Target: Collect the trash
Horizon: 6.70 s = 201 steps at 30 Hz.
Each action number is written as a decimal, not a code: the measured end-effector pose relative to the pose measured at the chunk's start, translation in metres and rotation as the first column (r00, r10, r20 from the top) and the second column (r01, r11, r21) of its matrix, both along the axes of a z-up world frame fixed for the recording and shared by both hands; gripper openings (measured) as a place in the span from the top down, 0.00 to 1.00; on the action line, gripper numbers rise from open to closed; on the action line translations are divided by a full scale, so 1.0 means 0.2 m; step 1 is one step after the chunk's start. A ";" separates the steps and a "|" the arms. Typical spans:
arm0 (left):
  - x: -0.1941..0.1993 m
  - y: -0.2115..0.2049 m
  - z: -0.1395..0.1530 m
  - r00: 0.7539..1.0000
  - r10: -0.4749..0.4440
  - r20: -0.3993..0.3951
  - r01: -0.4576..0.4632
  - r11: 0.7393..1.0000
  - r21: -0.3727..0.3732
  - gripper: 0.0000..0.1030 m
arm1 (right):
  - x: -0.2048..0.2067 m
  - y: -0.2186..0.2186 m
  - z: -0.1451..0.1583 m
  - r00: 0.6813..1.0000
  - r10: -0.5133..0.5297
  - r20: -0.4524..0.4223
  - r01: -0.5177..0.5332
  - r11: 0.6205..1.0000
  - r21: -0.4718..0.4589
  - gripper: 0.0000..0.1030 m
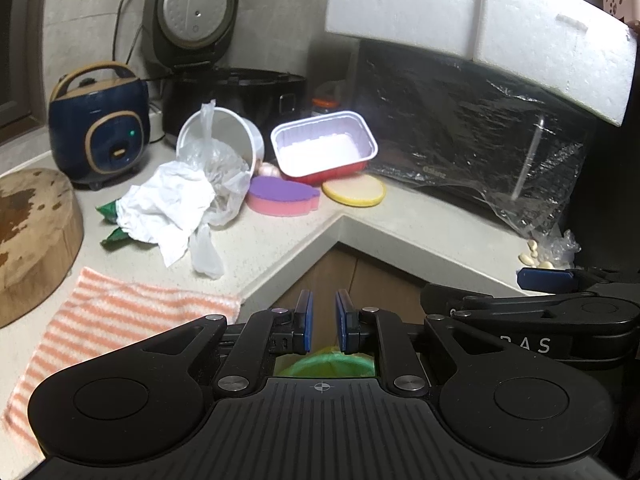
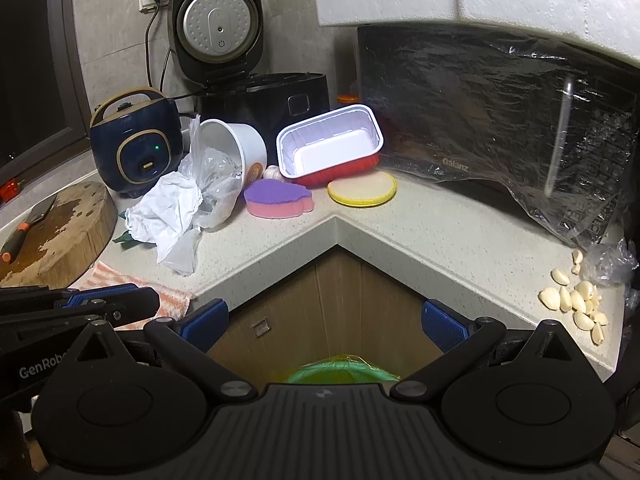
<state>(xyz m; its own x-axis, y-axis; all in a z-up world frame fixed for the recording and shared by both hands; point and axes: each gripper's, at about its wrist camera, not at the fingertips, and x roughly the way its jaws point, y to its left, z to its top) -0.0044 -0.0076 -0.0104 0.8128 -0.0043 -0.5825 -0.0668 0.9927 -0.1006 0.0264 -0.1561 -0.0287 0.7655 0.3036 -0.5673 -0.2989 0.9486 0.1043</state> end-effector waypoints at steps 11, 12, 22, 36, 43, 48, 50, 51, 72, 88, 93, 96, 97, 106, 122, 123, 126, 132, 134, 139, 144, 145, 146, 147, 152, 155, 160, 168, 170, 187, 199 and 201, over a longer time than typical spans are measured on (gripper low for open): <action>-0.02 -0.02 -0.01 1.000 -0.003 -0.001 0.003 1.000 0.002 0.85 | -0.02 -0.03 -0.01 1.000 -0.004 -0.002 0.004 1.000 0.006 0.00; -0.03 -0.02 -0.01 1.000 -0.003 0.001 0.003 1.000 0.002 0.85 | -0.02 -0.03 -0.01 1.000 -0.005 -0.003 0.005 1.000 0.005 0.00; -0.02 -0.03 0.00 1.000 0.001 -0.010 -0.001 1.000 -0.004 0.85 | 0.00 -0.05 -0.01 1.000 -0.019 -0.008 0.019 1.000 0.001 0.00; -0.01 -0.01 0.00 1.000 0.013 -0.018 -0.013 1.000 -0.011 0.85 | 0.01 -0.03 -0.01 1.000 -0.012 -0.012 0.012 1.000 -0.005 0.00; 0.00 0.01 0.00 1.000 0.016 -0.022 -0.016 1.000 -0.016 0.85 | 0.02 -0.03 -0.01 1.000 -0.007 -0.015 0.007 1.000 -0.008 0.00; 0.01 0.02 0.00 0.999 0.022 -0.025 -0.022 1.000 -0.019 0.85 | 0.03 -0.02 -0.01 1.000 -0.009 -0.016 0.009 1.000 -0.011 0.00; 0.01 0.02 0.00 0.999 0.024 -0.026 -0.024 0.999 -0.021 0.85 | 0.03 -0.02 -0.02 1.000 -0.009 -0.016 0.009 1.000 -0.012 0.00; 0.01 0.02 0.00 0.999 0.024 -0.027 -0.024 0.999 -0.022 0.85 | 0.03 -0.02 -0.02 1.000 -0.009 -0.015 0.008 1.000 -0.013 0.00; 0.35 0.55 0.03 0.992 0.120 0.039 -0.108 0.968 -0.228 0.85 | 0.30 0.18 0.05 0.999 0.029 0.032 -0.026 0.996 -0.091 0.00; 0.73 0.68 -0.28 0.996 -0.019 -0.084 -0.020 0.896 -0.443 0.85 | 0.81 0.41 0.08 0.996 -0.018 0.083 0.037 0.971 -0.235 0.00; 0.82 0.62 -0.30 0.992 0.065 -0.105 -0.107 0.882 -0.459 0.85 | 1.00 0.20 -0.01 0.996 -0.088 -0.024 0.085 0.992 -0.095 0.00; 0.90 0.52 -0.24 0.997 0.060 -0.047 -0.075 0.892 -0.447 0.85 | 1.08 0.10 -0.08 0.994 -0.082 -0.074 0.077 0.994 -0.075 0.00; 0.94 0.49 -0.21 0.998 0.059 -0.014 -0.059 0.906 -0.419 0.85 | 1.08 0.07 -0.09 0.996 -0.067 -0.060 0.062 0.995 -0.077 0.00; 1.34 0.41 -0.17 0.987 0.156 -0.034 -0.157 0.904 -0.397 0.85 | 1.12 -0.13 -0.13 0.998 0.004 -0.055 -0.006 0.999 -0.038 0.00; 1.78 0.47 -0.31 0.981 0.184 -0.056 -0.191 0.962 -0.193 0.84 | 1.12 -0.17 -0.20 0.994 -0.040 -0.105 0.039 0.999 -0.011 0.16; 1.79 0.47 -0.32 0.981 0.187 -0.056 -0.194 0.965 -0.177 0.84 | 1.12 -0.17 -0.20 0.993 -0.044 -0.109 0.043 0.999 -0.012 0.16; 1.85 0.50 -0.38 0.978 0.179 -0.106 -0.199 0.952 -0.231 0.84 | 1.10 -0.17 -0.21 0.992 -0.058 -0.116 0.056 0.998 -0.019 0.16; 1.78 0.44 -0.31 0.995 0.071 -0.067 -0.089 0.947 -0.308 0.76 | 1.08 -0.20 -0.23 0.987 -0.096 -0.127 0.094 0.995 -0.022 0.16; 1.77 0.41 -0.31 0.996 0.056 -0.071 -0.076 0.946 -0.316 0.75 | 1.07 -0.20 -0.22 0.986 -0.104 -0.128 0.102 0.995 -0.020 0.16; 1.82 0.42 -0.42 0.984 0.076 -0.161 -0.128 0.933 -0.338 0.86 | 1.06 -0.16 -0.22 0.986 -0.102 -0.131 0.099 0.995 -0.025 0.16; 1.79 0.43 -0.46 0.979 0.100 -0.179 -0.168 0.892 -0.419 0.89 | 1.03 -0.15 -0.23 0.984 -0.110 -0.139 0.105 0.994 -0.042 0.16; 1.76 0.42 -0.44 0.982 0.103 -0.159 -0.161 0.894 -0.417 0.89 | 1.03 -0.16 -0.23 0.983 -0.117 -0.141 0.113 0.993 -0.040 0.16; 1.74 0.41 -0.42 0.984 0.109 -0.144 -0.159 0.900 -0.406 0.89 | 1.02 -0.17 -0.23 0.982 -0.124 -0.142 0.120 0.992 -0.038 0.16; 1.71 0.41 -0.40 0.984 0.115 -0.133 -0.159 0.905 -0.395 0.89 | 1.02 -0.18 -0.23 0.981 -0.131 -0.144 0.128 0.991 -0.035 0.16; 1.54 0.41 -0.30 0.984 0.135 -0.113 -0.166 0.923 -0.347 0.89 | 1.00 -0.23 -0.23 0.975 -0.164 -0.150 0.163 0.986 -0.020 0.16; 1.42 0.42 -0.28 0.980 0.167 -0.107 -0.193 0.926 -0.324 0.89 | 1.02 -0.22 -0.22 0.977 -0.155 -0.146 0.154 0.988 -0.015 0.16; 1.19 0.46 -0.28 0.970 0.219 -0.105 -0.241 0.920 -0.309 0.90 | 1.08 -0.11 -0.17 0.990 -0.082 -0.114 0.081 0.997 -0.009 0.16; 0.91 0.64 -0.23 0.920 0.384 -0.072 -0.390 0.891 -0.232 0.89 | 1.16 0.11 -0.14 0.995 0.053 -0.088 -0.055 0.998 -0.018 0.16; 0.87 0.69 -0.23 0.905 0.418 -0.077 -0.424 0.874 -0.239 0.89 | 1.19 0.13 -0.13 0.994 0.077 -0.078 -0.079 0.997 -0.016 0.16; 0.75 0.65 -0.20 0.901 0.424 -0.096 -0.434 0.868 -0.242 0.90 | 1.78 0.18 -0.31 0.979 0.085 -0.185 -0.092 0.995 -0.030 0.27; 0.78 0.64 -0.27 0.911 0.390 -0.132 -0.411 0.881 -0.236 0.90 | 1.60 0.02 -0.37 0.983 0.069 -0.171 -0.082 0.994 -0.074 0.32; 0.79 0.64 -0.28 0.912 0.386 -0.138 -0.408 0.882 -0.235 0.90 | 1.58 -0.02 -0.37 0.984 0.047 -0.171 -0.061 0.995 -0.081 0.32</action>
<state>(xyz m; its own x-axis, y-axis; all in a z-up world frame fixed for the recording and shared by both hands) 0.1541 0.1206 -0.0655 0.7253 0.1520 -0.6714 -0.4693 0.8228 -0.3207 0.3416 -0.1595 -0.1028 0.6403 0.2866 -0.7127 -0.3348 0.9392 0.0769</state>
